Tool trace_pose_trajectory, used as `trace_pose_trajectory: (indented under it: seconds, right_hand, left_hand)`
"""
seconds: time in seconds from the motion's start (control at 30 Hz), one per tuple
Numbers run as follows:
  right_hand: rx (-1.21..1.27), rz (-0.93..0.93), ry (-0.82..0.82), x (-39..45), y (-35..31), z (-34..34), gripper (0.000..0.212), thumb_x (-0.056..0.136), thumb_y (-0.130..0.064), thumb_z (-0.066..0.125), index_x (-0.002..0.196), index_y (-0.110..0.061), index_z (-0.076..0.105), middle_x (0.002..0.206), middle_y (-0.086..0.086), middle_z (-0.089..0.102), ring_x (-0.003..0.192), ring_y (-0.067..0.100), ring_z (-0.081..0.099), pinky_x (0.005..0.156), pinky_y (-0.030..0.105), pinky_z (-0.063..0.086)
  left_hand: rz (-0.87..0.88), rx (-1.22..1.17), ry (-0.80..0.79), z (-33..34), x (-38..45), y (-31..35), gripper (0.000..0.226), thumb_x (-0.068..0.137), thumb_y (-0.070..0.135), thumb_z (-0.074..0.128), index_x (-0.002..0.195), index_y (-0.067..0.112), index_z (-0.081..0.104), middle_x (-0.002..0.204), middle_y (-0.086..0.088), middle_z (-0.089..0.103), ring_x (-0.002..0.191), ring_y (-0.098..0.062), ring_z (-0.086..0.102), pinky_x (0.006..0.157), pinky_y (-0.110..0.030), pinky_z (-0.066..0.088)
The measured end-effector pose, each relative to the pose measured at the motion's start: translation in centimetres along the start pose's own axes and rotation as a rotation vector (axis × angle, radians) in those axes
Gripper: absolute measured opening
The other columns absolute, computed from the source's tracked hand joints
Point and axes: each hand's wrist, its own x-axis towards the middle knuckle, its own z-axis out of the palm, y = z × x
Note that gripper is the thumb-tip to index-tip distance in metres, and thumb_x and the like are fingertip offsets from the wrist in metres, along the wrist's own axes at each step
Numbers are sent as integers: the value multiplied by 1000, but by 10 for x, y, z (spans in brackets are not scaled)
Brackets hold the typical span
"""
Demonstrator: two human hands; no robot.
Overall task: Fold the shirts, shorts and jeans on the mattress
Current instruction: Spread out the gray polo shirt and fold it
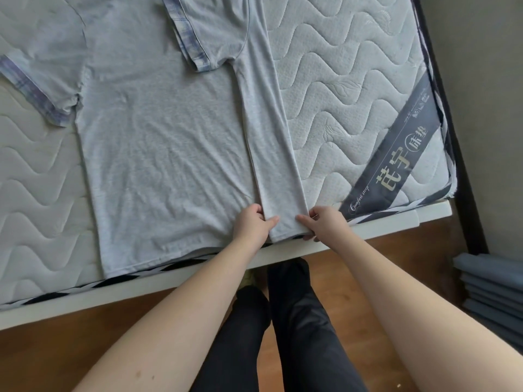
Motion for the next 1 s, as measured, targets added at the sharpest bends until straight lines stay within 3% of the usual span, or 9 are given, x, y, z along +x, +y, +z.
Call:
trace_pose_trajectory:
  seconds: [0.13,0.27,0.4,0.53,0.67,0.77,0.87,1.0]
  right_hand:
    - [21,30,55,-11,4,6,27,86,-33,74,88,-8,62,64,-1,70,60,14,69,63,31,58]
    - [-209,58,36,-14,-8,5,36,85,-44,72,80,-9,64,70,5,71,71,21,69,63,31,50]
    - [-353,155,108,-17,-20,2,47,85,-58,64,94,-12,58,84,4,61,82,25,60,61,33,41]
    - [-308,146,238,-13,-35,3,43,91,-58,56,97,-16,50,89,2,59,84,25,54,64,34,37]
    - [-244,60,276,1,-63,7,26,95,-47,52,93,-21,51,87,-2,57,83,24,53,68,34,35]
    - [-161,-78,296,16,-83,7,17,97,-36,51,103,-21,57,98,0,64,84,20,53,69,32,36]
    - [-86,-208,322,32,-100,2,21,97,-27,51,115,-19,58,112,2,60,101,22,56,79,32,40]
    - [-8,-211,425,59,-118,-19,35,96,-23,53,130,-11,53,126,12,54,118,30,50,101,40,38]
  left_hand:
    - [28,231,8,1,-11,-5,20,86,27,72,79,16,57,79,-5,69,75,-23,70,73,-44,60]
    - [0,367,33,-4,-21,-8,30,94,38,63,73,18,55,69,2,69,66,-13,69,69,-33,58]
    - [7,465,17,-14,-23,-5,36,92,48,60,79,15,63,77,-1,71,75,-18,67,70,-33,56]
    - [62,382,87,-29,-15,-1,29,94,45,57,80,19,59,76,2,68,72,-15,64,62,-31,54]
    - [99,157,132,-46,7,10,19,94,34,58,77,26,58,80,1,70,73,-21,68,73,-40,58]
    - [160,46,198,-59,32,31,18,95,26,59,76,27,56,81,1,71,75,-23,70,78,-42,57]
    - [222,-47,252,-70,61,61,7,95,19,60,99,16,65,99,-10,71,89,-29,70,85,-45,55]
    - [315,-18,276,-81,102,115,34,93,17,63,124,4,59,118,-14,68,103,-25,67,95,-36,51]
